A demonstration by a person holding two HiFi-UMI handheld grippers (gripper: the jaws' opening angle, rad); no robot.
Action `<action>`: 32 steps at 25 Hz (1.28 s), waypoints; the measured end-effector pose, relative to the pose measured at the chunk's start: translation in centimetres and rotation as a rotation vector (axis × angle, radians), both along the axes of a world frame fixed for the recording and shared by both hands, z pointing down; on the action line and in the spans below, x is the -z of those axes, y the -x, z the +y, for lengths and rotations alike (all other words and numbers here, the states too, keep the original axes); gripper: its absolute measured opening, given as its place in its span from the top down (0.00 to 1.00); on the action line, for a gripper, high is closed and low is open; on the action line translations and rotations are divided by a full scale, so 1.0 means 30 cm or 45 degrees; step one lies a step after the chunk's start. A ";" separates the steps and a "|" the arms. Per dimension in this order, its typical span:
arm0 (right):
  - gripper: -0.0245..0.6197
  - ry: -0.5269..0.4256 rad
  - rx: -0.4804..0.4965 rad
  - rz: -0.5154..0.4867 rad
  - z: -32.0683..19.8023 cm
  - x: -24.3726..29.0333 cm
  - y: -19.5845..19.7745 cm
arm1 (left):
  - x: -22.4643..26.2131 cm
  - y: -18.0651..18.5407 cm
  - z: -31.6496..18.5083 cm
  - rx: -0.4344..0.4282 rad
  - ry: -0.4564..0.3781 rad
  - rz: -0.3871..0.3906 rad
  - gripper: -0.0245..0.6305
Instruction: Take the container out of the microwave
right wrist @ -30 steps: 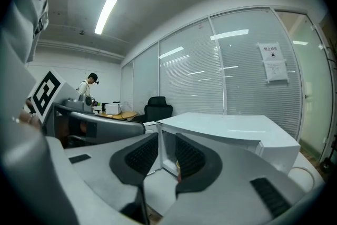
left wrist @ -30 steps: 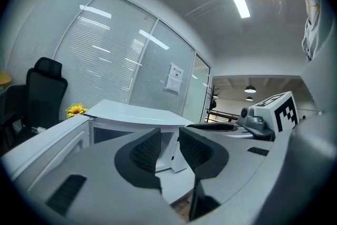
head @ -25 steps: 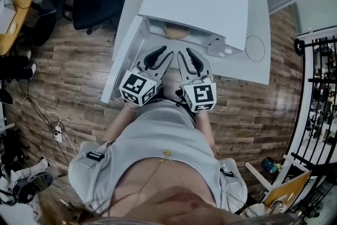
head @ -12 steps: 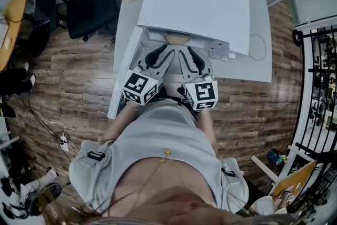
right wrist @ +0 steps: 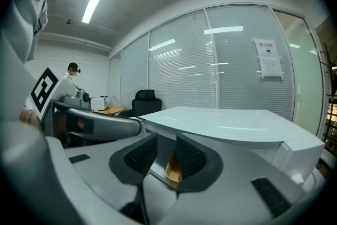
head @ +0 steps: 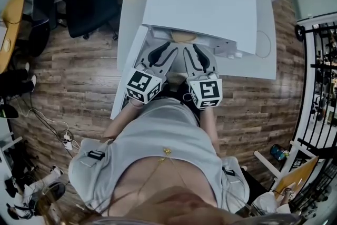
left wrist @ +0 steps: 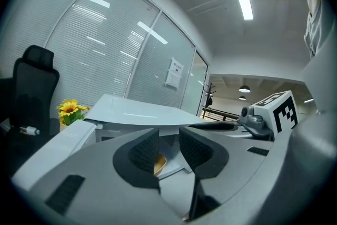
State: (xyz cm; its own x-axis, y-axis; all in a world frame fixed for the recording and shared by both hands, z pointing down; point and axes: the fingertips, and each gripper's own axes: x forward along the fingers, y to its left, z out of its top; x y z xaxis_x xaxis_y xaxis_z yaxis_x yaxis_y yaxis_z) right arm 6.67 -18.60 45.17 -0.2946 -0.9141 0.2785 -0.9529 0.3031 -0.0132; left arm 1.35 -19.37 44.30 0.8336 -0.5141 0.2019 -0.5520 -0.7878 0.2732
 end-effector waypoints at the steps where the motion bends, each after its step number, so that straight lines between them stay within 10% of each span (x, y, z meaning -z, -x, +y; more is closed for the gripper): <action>1: 0.78 0.002 0.002 -0.005 -0.003 -0.002 -0.003 | -0.008 0.000 -0.004 0.005 0.005 -0.008 0.78; 32: 0.75 0.168 0.139 0.064 -0.070 -0.171 0.009 | -0.100 -0.014 -0.069 0.085 0.080 -0.073 0.78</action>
State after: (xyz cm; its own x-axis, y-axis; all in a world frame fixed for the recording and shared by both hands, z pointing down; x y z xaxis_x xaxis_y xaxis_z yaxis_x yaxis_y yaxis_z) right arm 6.41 -20.70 50.30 -0.3727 -0.8321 0.4108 -0.9150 0.4033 -0.0131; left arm 1.77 -21.43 47.31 0.7843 -0.5528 0.2815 -0.6186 -0.7313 0.2873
